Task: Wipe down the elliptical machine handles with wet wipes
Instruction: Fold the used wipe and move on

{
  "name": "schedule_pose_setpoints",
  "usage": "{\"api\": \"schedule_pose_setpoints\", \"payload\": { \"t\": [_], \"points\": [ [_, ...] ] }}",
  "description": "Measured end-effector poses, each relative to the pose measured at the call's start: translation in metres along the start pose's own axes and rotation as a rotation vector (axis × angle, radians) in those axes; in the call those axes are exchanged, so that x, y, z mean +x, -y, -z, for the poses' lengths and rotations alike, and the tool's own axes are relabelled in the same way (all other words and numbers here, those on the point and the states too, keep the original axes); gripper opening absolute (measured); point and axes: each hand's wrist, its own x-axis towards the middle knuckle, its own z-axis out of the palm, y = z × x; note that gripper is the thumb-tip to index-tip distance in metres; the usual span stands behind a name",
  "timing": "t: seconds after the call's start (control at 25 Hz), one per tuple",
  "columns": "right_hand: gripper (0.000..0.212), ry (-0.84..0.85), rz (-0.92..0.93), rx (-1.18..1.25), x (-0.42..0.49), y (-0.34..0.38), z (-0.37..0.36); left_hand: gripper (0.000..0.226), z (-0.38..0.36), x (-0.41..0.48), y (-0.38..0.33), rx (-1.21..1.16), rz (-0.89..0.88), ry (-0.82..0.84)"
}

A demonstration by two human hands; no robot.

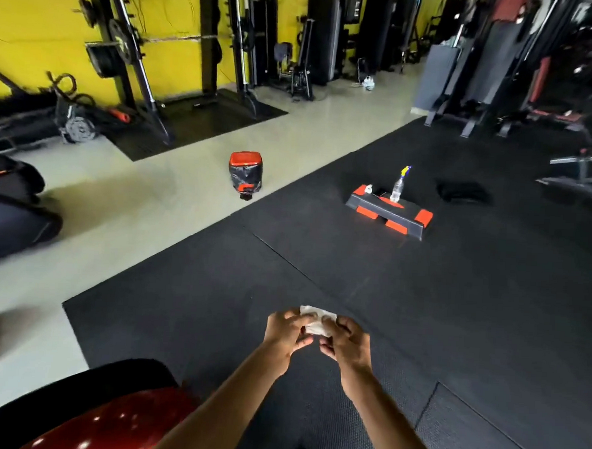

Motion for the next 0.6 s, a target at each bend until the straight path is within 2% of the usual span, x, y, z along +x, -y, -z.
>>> {"api": "schedule_pose_setpoints", "payload": {
  "t": [0.24, 0.52, 0.6],
  "points": [
    [0.011, 0.059, -0.011, -0.034, 0.175, 0.082, -0.058, 0.012, -0.027, 0.146, -0.119, -0.063, 0.002, -0.078],
    [0.007, 0.183, -0.007, -0.055, 0.391, 0.146, -0.124, 0.007, -0.058, 0.328, -0.222, -0.122, -0.015, -0.159],
    [0.008, 0.221, 0.014, -0.066, 0.456, 0.164, -0.145, 0.012, -0.065, 0.384, -0.249, -0.135, -0.041, -0.188]
  ]
}}
